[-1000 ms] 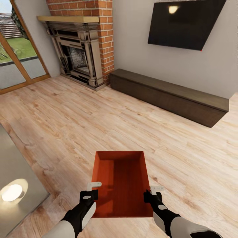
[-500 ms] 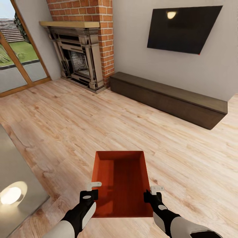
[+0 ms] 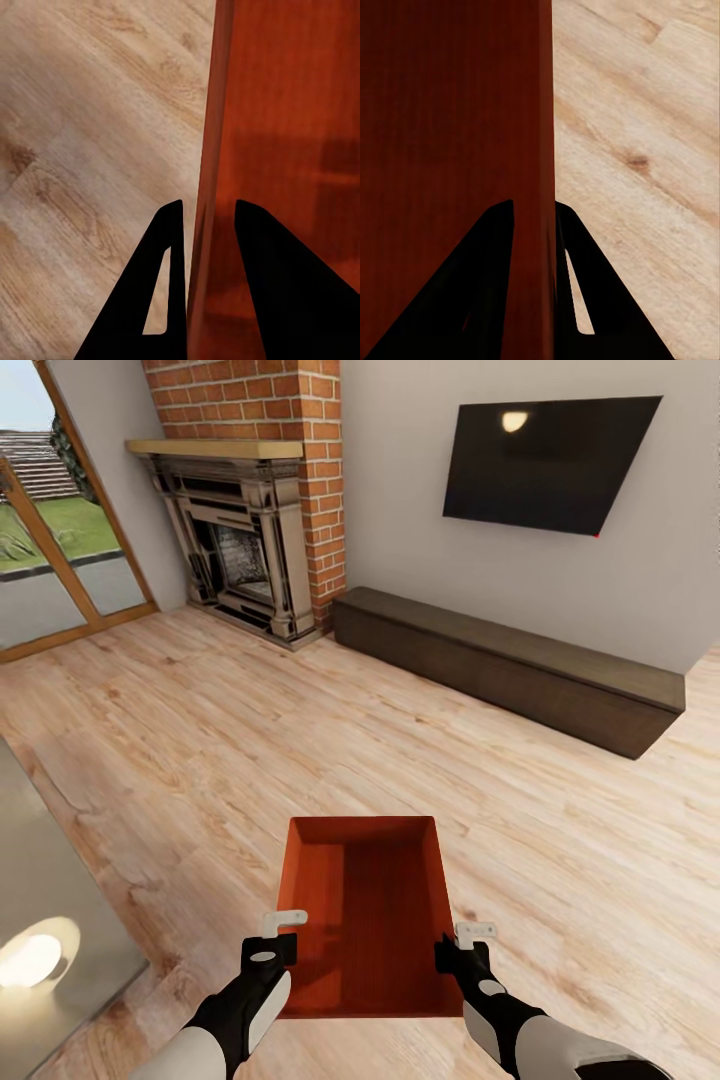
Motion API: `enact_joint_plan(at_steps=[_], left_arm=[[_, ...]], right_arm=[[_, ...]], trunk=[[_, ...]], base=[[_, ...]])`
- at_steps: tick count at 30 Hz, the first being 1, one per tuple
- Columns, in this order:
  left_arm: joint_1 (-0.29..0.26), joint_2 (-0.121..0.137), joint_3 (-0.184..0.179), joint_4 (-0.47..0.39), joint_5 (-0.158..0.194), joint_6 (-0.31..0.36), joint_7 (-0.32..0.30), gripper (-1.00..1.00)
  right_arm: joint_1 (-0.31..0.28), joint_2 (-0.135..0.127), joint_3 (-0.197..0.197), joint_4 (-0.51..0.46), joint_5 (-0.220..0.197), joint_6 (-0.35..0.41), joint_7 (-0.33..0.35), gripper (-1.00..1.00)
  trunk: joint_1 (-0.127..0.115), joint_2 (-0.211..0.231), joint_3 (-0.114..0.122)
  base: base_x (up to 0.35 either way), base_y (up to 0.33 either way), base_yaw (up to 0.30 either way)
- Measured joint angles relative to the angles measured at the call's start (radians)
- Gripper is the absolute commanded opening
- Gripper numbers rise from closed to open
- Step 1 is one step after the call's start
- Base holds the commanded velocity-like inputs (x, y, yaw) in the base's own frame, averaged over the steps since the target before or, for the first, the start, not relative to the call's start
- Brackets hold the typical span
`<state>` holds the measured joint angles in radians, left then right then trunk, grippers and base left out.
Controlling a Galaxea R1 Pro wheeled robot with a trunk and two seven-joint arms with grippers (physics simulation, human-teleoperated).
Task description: Move the two storage containers from the living room to the garage. In the garage, place one container on the floor and stack the other container on top of it (either order is fine).
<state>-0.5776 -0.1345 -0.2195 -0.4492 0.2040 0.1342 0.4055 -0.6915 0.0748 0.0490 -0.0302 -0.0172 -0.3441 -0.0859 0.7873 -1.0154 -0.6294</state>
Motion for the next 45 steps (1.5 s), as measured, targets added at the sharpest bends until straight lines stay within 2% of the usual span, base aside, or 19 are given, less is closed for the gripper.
enact_joint_plan(at_steps=[45], left_arm=[[0.0, 0.0, 0.0, -0.002, 0.0, 0.0, 0.0, -1.0]], right_arm=[[0.0, 0.0, -0.003, -0.001, 0.003, -0.002, 0.0, -1.0]], trunk=[[0.0, 0.0, 0.072]], base=[[0.0, 0.0, 0.0]])
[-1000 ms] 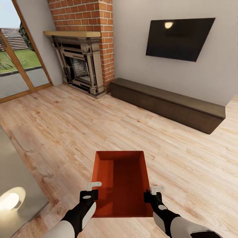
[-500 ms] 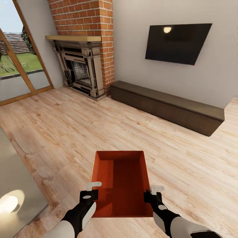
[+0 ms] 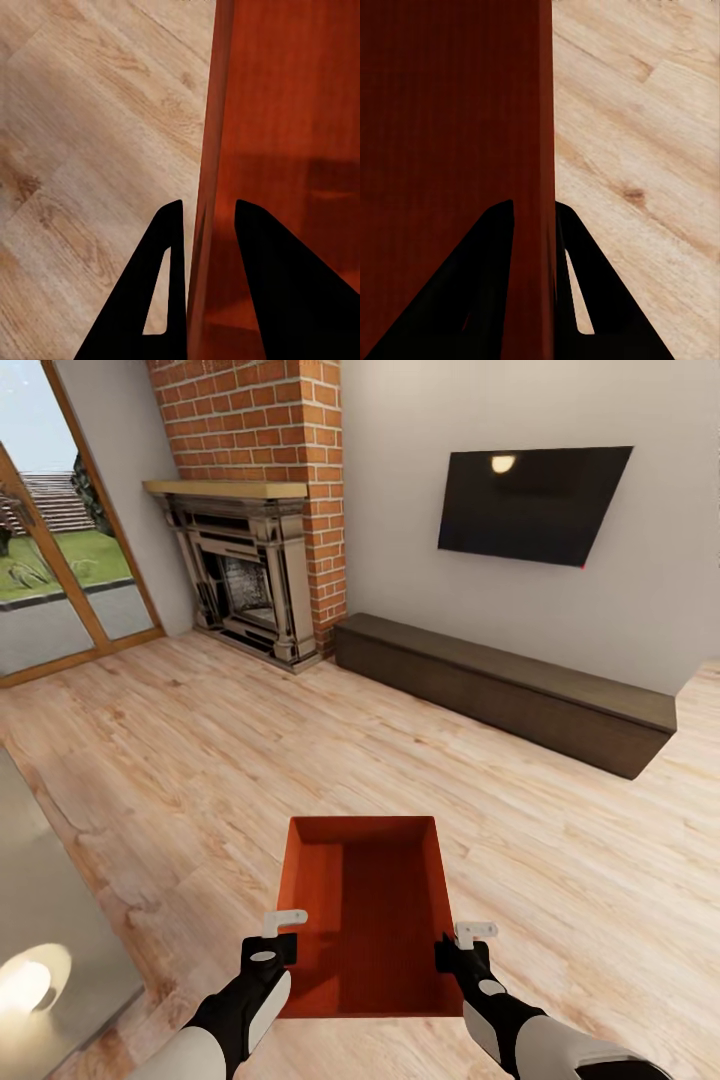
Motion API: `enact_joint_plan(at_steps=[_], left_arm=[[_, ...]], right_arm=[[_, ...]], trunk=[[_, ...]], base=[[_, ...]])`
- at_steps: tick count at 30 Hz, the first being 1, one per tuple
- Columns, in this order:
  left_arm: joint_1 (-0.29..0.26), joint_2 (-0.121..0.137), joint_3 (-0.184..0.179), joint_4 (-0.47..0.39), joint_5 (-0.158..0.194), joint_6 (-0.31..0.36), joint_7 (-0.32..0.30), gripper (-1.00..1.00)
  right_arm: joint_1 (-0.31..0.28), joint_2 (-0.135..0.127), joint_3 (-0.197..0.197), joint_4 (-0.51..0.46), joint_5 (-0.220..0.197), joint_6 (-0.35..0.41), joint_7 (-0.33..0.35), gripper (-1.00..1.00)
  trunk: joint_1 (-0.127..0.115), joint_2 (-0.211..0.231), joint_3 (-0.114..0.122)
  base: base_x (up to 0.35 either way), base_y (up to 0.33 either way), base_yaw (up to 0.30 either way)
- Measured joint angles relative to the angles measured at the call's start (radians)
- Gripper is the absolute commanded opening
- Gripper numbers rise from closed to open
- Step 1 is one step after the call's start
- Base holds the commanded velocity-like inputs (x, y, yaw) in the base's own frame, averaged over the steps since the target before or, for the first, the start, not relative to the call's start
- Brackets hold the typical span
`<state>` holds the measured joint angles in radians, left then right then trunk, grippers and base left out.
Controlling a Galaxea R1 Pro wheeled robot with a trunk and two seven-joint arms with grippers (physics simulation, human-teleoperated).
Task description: Move the two storage containers from the living room to the garage. In the garage, place one container on the floor and stack the other container on top of it (either order is fine).
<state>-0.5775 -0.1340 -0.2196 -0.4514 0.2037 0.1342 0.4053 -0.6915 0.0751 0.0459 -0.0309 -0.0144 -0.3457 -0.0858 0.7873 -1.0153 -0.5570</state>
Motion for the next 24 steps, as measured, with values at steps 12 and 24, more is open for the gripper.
enact_joint_plan(at_steps=[12, 24], left_arm=[[0.0, 0.0, 0.0, 0.0, 0.0, 0.0, 0.0, -1.0], [0.0, -0.001, 0.002, 0.004, -0.003, 0.0, -0.001, -1.0]], right_arm=[[0.0, 0.0, 0.0, 0.0, 0.0, 0.001, 0.0, -1.0], [0.001, 0.0, 0.004, 0.002, -0.005, 0.001, 0.0, -1.0]], trunk=[[0.0, 0.0, 0.019], [0.0, 0.0, 0.039]], base=[[0.0, 0.0, 0.0], [0.0, 0.0, 0.0]])
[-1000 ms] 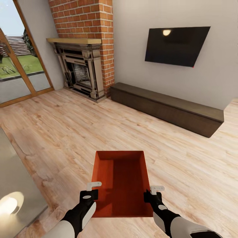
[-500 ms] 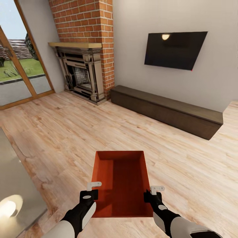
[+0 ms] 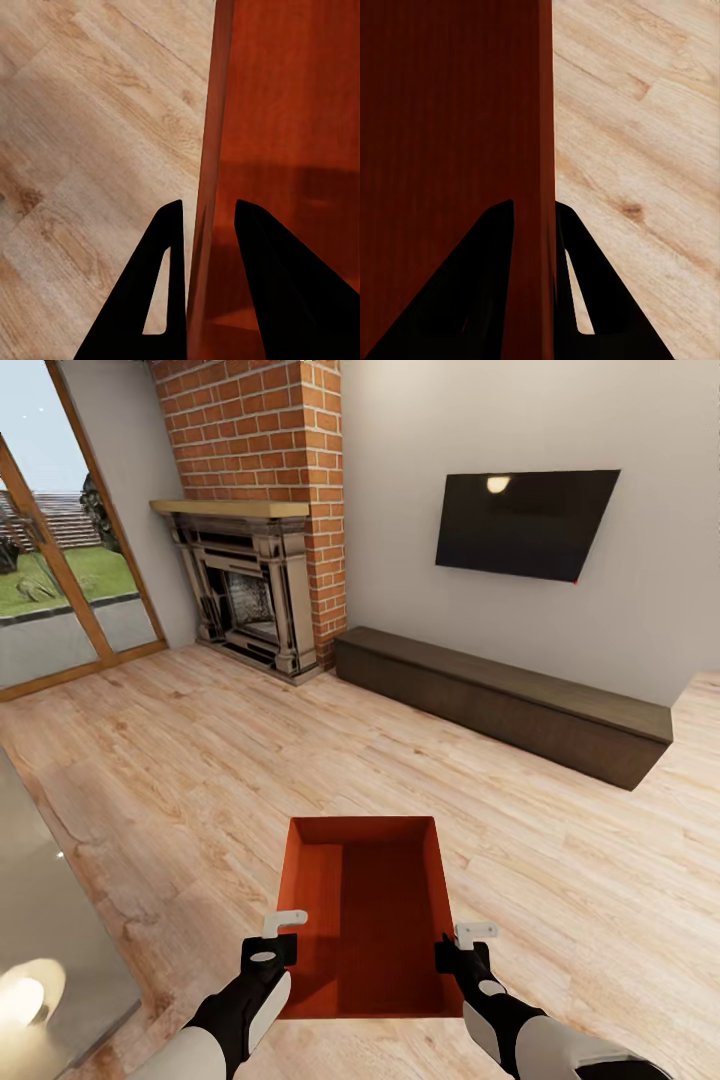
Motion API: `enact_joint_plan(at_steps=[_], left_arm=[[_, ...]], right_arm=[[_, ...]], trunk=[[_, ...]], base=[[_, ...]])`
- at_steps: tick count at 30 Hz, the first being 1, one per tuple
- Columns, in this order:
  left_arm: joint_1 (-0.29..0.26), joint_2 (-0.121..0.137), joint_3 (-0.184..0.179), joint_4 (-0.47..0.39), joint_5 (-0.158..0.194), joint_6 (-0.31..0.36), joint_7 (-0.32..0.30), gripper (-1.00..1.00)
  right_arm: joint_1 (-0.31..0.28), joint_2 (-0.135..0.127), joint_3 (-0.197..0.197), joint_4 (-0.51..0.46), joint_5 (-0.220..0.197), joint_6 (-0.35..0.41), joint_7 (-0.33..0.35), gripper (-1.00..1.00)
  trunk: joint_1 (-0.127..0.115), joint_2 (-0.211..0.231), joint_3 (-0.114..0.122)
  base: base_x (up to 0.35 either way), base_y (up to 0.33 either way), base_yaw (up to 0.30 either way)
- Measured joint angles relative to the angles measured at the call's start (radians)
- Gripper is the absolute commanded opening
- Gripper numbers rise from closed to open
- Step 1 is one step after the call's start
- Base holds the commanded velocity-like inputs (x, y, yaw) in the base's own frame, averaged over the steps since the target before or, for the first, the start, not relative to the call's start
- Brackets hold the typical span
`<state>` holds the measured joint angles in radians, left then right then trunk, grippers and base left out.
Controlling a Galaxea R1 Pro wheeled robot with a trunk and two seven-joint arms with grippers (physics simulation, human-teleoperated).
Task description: Move the two storage containers from the living room to the garage. In the garage, place one container on the floor and stack the other container on top of it (either order is fine).
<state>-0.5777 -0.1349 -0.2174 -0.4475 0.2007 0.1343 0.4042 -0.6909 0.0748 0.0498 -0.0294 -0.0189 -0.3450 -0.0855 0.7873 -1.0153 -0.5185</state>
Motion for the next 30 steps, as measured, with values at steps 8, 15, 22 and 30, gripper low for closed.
enact_joint_plan(at_steps=[8, 15, 22, 30], left_arm=[[0.0, 0.0, 0.002, 0.003, -0.004, -0.001, -0.002, -1.0], [0.0, 0.0, 0.001, 0.003, -0.003, -0.001, -0.002, -1.0], [0.0, 0.0, 0.0, 0.001, -0.001, -0.001, 0.0, -1.0], [0.0, 0.0, 0.0, 0.0, -0.001, 0.0, 0.0, -1.0]], right_arm=[[0.0, 0.0, 0.004, 0.001, -0.004, -0.001, 0.0, -1.0], [0.0, 0.0, 0.003, 0.001, -0.004, -0.001, 0.0, -1.0], [0.001, 0.0, 0.0, 0.0, 0.0, -0.001, 0.0, -1.0], [0.0, 0.0, 0.0, 0.0, 0.0, 0.0, 0.0, -1.0]], trunk=[[0.0, 0.0, 0.013], [0.0, 0.0, 0.024], [0.0, 0.0, 0.035], [0.0, 0.0, 0.048]], base=[[0.0, 0.0, 0.0], [0.0, 0.0, 0.0], [0.0, 0.0, 0.0], [0.0, 0.0, 0.0]])
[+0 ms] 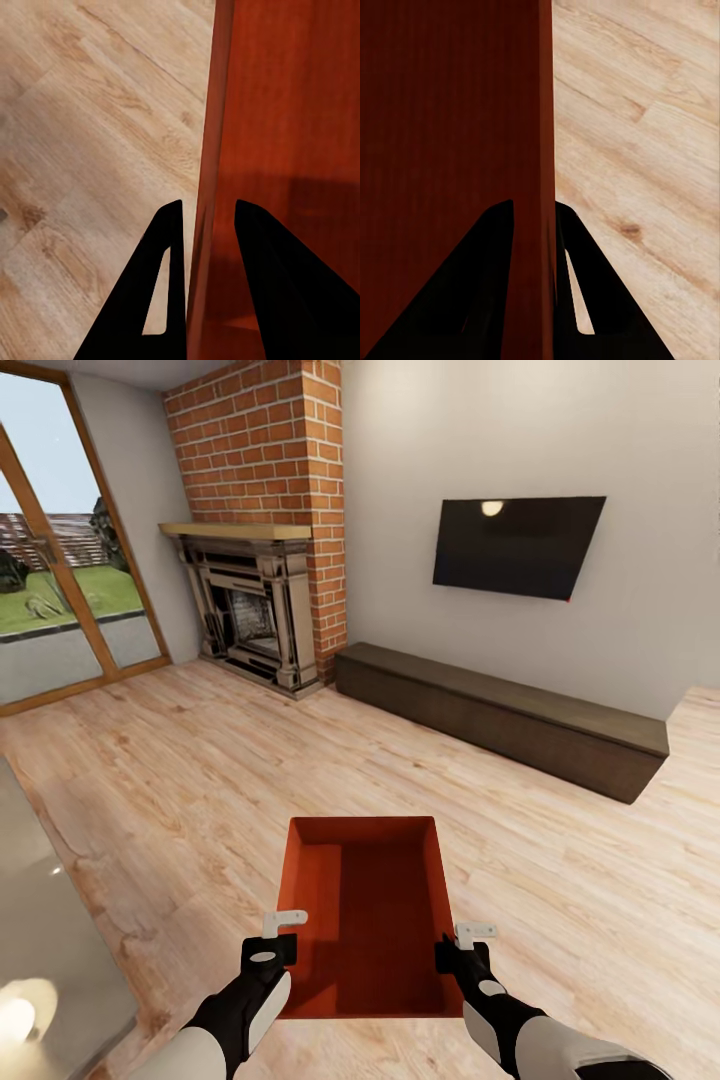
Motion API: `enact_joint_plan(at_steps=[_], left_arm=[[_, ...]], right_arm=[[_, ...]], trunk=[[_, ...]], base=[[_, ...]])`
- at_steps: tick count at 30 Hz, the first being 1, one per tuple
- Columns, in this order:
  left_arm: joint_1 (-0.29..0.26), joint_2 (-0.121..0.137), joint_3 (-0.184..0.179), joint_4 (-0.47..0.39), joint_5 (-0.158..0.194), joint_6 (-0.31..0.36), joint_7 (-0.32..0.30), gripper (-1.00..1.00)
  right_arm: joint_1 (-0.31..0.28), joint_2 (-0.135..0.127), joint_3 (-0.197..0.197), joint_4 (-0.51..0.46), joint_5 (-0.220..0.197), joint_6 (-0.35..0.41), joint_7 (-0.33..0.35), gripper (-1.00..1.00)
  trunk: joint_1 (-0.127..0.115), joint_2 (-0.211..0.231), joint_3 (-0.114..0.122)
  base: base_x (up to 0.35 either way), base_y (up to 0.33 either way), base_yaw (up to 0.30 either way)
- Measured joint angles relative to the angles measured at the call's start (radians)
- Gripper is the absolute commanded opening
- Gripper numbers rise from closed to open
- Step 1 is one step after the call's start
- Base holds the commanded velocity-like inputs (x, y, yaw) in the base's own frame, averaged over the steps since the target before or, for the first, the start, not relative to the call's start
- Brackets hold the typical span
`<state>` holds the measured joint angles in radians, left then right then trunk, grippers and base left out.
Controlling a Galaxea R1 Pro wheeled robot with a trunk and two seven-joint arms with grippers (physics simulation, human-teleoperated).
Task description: Move the two storage containers from the living room to the garage. In the garage, place one container on the floor and stack the other container on top of it (either order is fine).
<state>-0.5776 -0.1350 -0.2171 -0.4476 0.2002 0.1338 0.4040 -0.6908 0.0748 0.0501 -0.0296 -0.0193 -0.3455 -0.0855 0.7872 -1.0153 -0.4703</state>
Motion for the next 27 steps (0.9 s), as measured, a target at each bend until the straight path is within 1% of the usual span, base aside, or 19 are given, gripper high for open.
enact_joint_plan(at_steps=[27], left_arm=[[0.0, 0.0, 0.0, -0.002, 0.002, 0.001, 0.001, -1.0]], right_arm=[[0.0, 0.0, -0.002, -0.001, 0.003, 0.001, 0.0, -1.0]], trunk=[[0.0, 0.0, 0.043]], base=[[0.0, 0.0, 0.0]])
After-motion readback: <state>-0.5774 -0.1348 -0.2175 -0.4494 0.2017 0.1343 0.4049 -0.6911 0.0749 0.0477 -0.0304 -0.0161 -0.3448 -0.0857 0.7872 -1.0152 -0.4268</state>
